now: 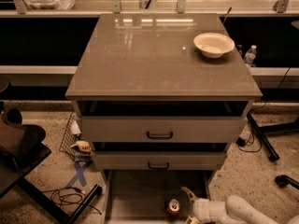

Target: Pick coke can from bottom drawer and place on counter

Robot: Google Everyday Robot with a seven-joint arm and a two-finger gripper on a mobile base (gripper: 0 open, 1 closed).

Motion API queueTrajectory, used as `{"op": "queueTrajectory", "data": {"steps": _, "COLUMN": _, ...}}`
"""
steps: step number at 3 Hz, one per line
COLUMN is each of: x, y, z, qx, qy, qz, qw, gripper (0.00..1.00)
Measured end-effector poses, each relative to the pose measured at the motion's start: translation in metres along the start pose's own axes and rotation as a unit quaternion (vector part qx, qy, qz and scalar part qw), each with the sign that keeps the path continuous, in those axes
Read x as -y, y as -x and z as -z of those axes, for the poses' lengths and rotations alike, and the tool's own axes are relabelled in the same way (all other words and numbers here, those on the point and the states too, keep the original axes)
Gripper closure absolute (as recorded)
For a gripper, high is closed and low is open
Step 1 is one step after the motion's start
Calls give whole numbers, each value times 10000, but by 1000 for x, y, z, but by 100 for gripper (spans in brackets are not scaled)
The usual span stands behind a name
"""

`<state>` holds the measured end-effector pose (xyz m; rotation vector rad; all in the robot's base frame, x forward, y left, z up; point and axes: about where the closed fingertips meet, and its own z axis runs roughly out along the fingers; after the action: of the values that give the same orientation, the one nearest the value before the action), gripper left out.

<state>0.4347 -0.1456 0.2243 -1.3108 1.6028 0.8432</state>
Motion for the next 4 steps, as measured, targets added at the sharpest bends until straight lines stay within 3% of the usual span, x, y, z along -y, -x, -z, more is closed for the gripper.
{"op": "queueTrajectory", "data": {"steps": 1, "x": 11, "y": -13, "z": -23, "qx": -19, "qy": 101, "qz": -52, "qw": 9999, "gripper": 0}}
{"op": "queueTrajectory", "data": {"steps": 2, "x": 22, "y": -27, "z": -44, "qx": -40, "qy": 255, "qz": -90, "qw": 9996, "gripper": 18}}
{"op": "queueTrajectory", "data": {"steps": 4, "x": 23, "y": -28, "z": -50, "qx": -29, "qy": 289, "qz": -87, "qw": 9995, "gripper": 65}}
